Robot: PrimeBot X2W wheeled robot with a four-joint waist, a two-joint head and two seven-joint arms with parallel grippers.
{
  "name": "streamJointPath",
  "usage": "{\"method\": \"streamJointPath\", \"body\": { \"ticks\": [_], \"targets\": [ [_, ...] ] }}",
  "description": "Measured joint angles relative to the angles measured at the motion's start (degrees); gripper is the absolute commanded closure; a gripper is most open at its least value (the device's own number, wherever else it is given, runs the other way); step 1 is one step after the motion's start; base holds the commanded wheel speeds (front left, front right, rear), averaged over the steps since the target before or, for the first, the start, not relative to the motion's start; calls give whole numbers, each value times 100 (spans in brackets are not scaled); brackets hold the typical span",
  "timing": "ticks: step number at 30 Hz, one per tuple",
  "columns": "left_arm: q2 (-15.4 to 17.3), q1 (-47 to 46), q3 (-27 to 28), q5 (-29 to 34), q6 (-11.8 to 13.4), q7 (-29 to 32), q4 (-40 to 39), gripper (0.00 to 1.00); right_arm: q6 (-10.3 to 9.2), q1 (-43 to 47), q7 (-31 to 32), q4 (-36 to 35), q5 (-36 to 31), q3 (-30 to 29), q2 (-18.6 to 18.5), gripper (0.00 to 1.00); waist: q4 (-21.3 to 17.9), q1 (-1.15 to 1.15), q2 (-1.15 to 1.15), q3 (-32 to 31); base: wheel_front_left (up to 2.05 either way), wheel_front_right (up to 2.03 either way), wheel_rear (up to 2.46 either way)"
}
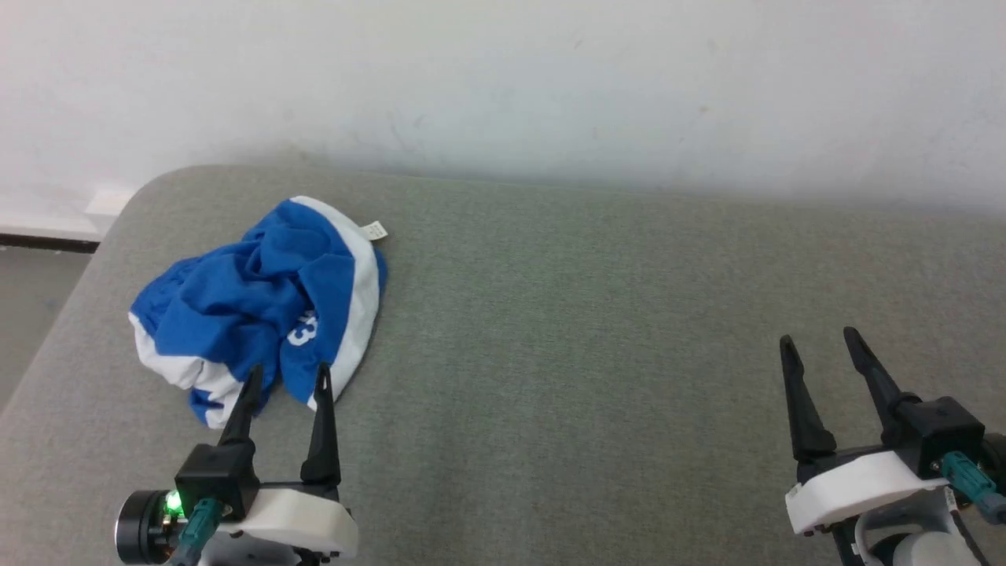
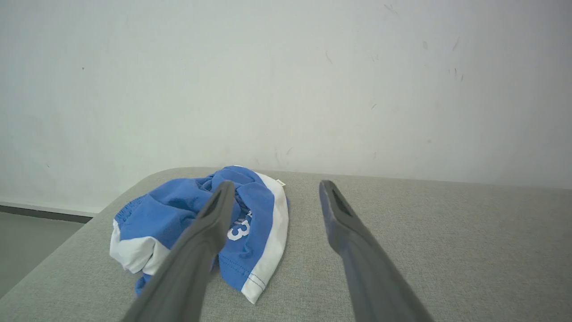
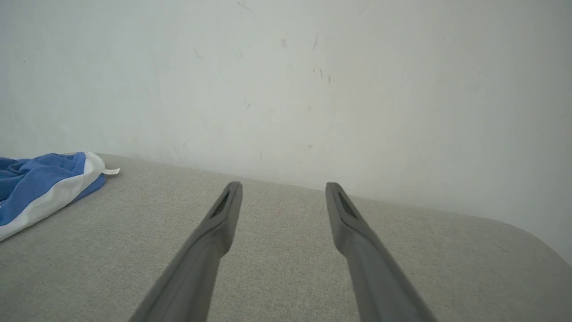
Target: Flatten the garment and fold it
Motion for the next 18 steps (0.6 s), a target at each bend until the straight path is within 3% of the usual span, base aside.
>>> {"method": "streamJointPath", "body": {
  "ticks": [18],
  "targets": [
    [-1, 125, -20, -300, 145, -220, -22, 0, 0, 4, -221, 145, -155, 281, 1, 0, 962, 0, 0, 48, 0, 0, 0]
  ]
}}
